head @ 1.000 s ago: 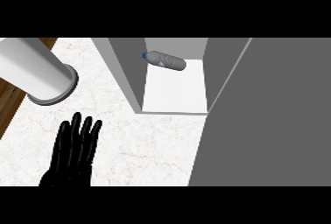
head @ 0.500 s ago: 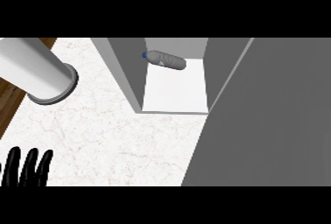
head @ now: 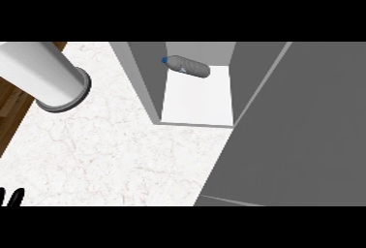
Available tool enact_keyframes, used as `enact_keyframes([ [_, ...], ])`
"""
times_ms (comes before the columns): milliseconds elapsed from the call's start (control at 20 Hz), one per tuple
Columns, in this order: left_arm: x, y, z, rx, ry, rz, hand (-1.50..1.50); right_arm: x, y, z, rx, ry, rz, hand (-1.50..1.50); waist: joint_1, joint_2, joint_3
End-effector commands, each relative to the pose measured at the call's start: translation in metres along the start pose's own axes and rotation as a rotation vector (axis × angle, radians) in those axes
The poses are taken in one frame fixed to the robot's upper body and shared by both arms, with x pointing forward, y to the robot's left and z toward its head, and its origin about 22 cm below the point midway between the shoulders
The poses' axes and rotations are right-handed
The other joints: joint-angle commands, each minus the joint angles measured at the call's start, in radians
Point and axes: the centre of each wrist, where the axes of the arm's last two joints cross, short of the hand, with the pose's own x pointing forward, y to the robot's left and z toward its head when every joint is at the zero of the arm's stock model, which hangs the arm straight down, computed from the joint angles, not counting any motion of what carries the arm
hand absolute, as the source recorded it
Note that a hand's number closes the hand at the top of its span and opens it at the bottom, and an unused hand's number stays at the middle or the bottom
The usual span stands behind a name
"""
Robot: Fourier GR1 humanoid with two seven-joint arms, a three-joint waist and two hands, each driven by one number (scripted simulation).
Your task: Pick up the bottled water, place it into the cabinet and close the cabinet
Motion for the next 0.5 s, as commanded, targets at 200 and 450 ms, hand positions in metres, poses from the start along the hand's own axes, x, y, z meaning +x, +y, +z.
enact_keyframes([
  [200,0.029,0.018,0.009,0.016,-0.018,0.014,-1.5,0.025,0.043,-0.052,0.092,-0.108,-0.199,1.5,0.0,-0.007,-0.003],
  [450,0.027,0.032,0.031,0.003,-0.016,0.038,-1.5,0.031,0.028,-0.088,0.088,-0.087,-0.165,1.5,0.006,-0.006,-0.002],
])
